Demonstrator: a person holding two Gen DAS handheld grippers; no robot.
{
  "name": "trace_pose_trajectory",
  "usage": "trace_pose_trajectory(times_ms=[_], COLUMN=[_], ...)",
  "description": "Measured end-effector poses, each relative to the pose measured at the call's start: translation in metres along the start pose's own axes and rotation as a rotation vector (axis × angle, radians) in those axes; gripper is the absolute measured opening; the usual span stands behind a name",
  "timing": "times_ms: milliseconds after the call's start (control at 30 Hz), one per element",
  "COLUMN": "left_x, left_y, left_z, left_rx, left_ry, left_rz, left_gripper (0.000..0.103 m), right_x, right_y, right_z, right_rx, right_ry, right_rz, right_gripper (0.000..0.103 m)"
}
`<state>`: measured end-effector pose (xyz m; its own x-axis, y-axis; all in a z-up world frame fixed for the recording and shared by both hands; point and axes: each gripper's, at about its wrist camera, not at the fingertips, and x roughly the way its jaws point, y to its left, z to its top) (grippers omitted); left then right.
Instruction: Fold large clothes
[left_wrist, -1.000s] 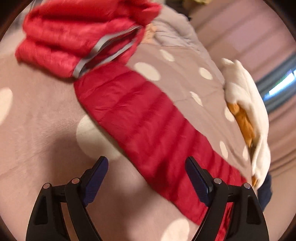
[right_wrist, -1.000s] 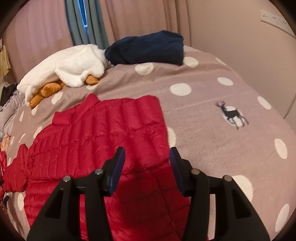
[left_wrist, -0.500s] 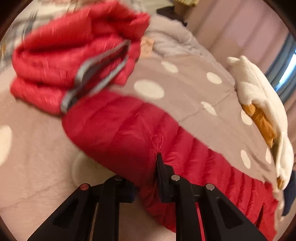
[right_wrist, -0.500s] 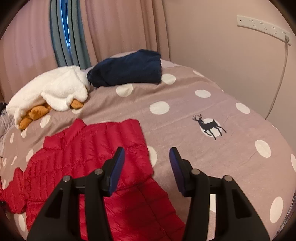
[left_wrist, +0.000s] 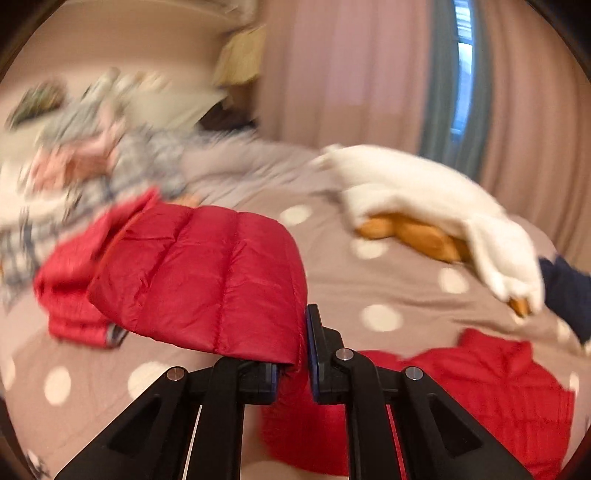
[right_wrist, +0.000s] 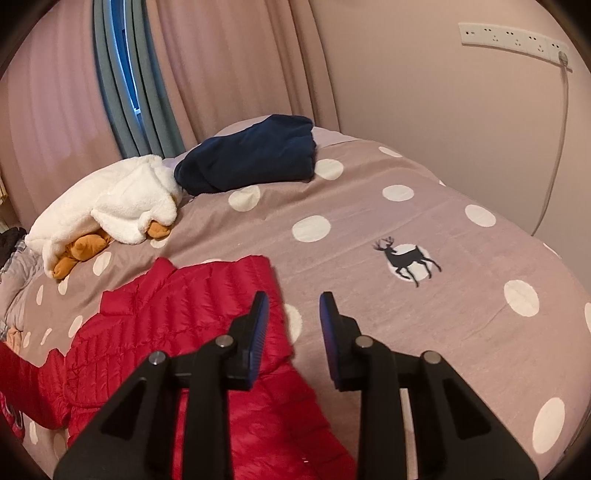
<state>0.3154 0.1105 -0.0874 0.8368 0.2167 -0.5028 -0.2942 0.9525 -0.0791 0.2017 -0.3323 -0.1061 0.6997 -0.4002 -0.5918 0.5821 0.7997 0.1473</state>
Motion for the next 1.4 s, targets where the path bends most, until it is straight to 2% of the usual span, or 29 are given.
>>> trace_pose_trajectory(times_ms=[133,233,333,500,700,767,800,867,967,1067,1233,1333,1400], left_x=[-0.032,-0.047,-0.051,-0.044,-0.049,-0.047,-0.048,-0.049,-0.055,-0.054,-0.049,-0.045,-0.045], left_y=[-0.079,-0.147,-0.198,-0.238,-0.242,-0.235,-0.244,-0.234,-0.219,-0.197,-0.164,-0.144,-0.135], left_z=[-0.009,-0.032,-0.064,-0.108,-0.118,-0.111,-0.112,-0.105,-0.101,-0.096,-0.088,-0.084,-0.082], left_rx=[0.074,0.147,0.222,0.275,0.313,0.286,0.274,0.226,0.179,0.136,0.092,0.049,0.035], left_ry=[-0.026,0.006,0.048,0.146,0.16,0.191,0.206,0.242,0.236,0.225,0.247,0.253,0.272], left_rz=[-0.102,-0.211,-0.291,-0.302,-0.309,-0.312,-0.316,-0.336,-0.342,-0.348,-0.349,-0.311,-0.324], left_gripper=[0.011,0.011,0.011,0.011,0.012,0.016,0.018,0.032,0.053,0.056,0.058,0.058,0.058], right_x=[-0.001,-0.001,-0.001,0.004,0.008,0.008,0.007,0.006,0.003,0.002,0.009,0.012,0.014], right_y=[-0.019,-0.035,-0.052,-0.071,-0.073,-0.07,-0.069,-0.065,-0.054,-0.039,-0.008,0.009,0.019], right_z=[0.005,0.008,0.008,0.003,-0.001,-0.002,-0.002,-0.002,-0.002,-0.004,-0.01,-0.015,-0.017], right_rx=[0.01,0.028,0.034,0.046,0.051,0.05,0.05,0.048,0.042,0.031,0.012,0.0,-0.008], right_ry=[-0.008,-0.004,-0.003,0.024,0.038,0.042,0.043,0.044,0.049,0.054,0.083,0.09,0.092], right_rz=[-0.035,-0.033,-0.058,-0.061,-0.046,-0.043,-0.04,-0.032,-0.01,0.029,0.073,0.093,0.099], right_gripper=[0.028,0.028,0.028,0.03,0.03,0.03,0.03,0.031,0.036,0.047,0.053,0.055,0.056])
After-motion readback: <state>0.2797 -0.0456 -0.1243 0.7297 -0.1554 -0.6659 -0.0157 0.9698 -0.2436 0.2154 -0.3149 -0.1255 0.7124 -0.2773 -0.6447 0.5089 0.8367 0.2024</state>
